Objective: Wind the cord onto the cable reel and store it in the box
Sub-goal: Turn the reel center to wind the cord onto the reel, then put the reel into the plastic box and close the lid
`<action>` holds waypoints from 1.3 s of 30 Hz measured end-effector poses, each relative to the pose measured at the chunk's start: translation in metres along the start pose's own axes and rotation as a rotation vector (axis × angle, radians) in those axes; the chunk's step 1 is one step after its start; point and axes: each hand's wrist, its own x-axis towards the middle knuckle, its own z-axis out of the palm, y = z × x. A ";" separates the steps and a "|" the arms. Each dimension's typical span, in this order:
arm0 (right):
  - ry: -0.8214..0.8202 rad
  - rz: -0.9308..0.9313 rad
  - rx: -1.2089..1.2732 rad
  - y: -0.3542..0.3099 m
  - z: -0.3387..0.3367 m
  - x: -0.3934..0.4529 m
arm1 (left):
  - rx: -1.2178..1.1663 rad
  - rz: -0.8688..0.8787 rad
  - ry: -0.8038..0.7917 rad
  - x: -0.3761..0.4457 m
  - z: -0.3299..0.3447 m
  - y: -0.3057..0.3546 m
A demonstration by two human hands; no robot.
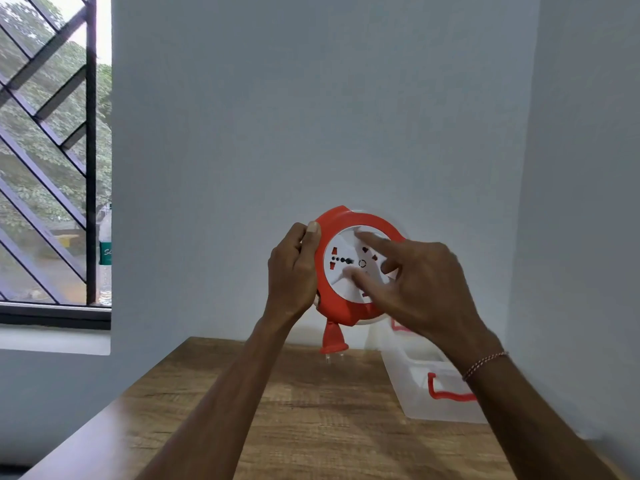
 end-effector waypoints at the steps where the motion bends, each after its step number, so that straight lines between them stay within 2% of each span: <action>1: 0.045 0.004 0.064 0.004 -0.004 0.002 | -0.009 -0.007 -0.002 0.000 -0.001 -0.001; 4: 0.227 0.076 0.158 0.017 -0.007 0.007 | -0.048 -0.024 -0.018 0.000 0.001 -0.003; 7: 0.320 0.271 0.205 0.026 -0.001 0.008 | -0.063 -0.026 -0.032 -0.002 0.005 -0.003; 10: 0.201 0.544 0.420 0.032 0.005 0.002 | -0.108 -0.031 -0.035 -0.005 0.009 -0.004; 12: 0.028 0.725 0.781 0.030 0.009 -0.006 | -0.143 -0.047 -0.030 -0.007 0.011 -0.004; 14: -0.095 0.815 1.125 0.023 0.016 -0.019 | -0.183 -0.073 -0.025 -0.011 0.016 -0.003; 15: -0.095 0.827 1.234 0.020 0.019 -0.026 | -0.200 -0.084 -0.026 -0.014 0.019 -0.003; 17: 0.005 0.865 1.344 0.015 0.023 -0.036 | -0.211 -0.094 -0.045 -0.021 0.026 -0.003; 21: 0.182 0.964 1.338 0.021 0.019 -0.041 | -0.208 -0.101 -0.118 -0.030 0.039 0.002; 25: 0.233 1.012 1.304 0.029 0.005 -0.042 | -0.239 -0.131 -0.209 -0.028 0.049 0.009; 29: 0.252 1.034 1.257 0.042 -0.017 -0.044 | -0.219 -0.200 -0.178 -0.038 0.063 0.010; 31: 0.272 1.063 1.229 0.049 -0.027 -0.046 | -0.127 -0.208 -0.181 -0.046 0.071 0.004; 36: 0.317 1.116 1.205 0.070 -0.050 -0.052 | 0.146 -0.108 -0.460 -0.080 0.103 -0.006; 39: 0.331 1.128 1.204 0.081 -0.062 -0.056 | 0.283 0.031 -0.674 -0.104 0.124 -0.008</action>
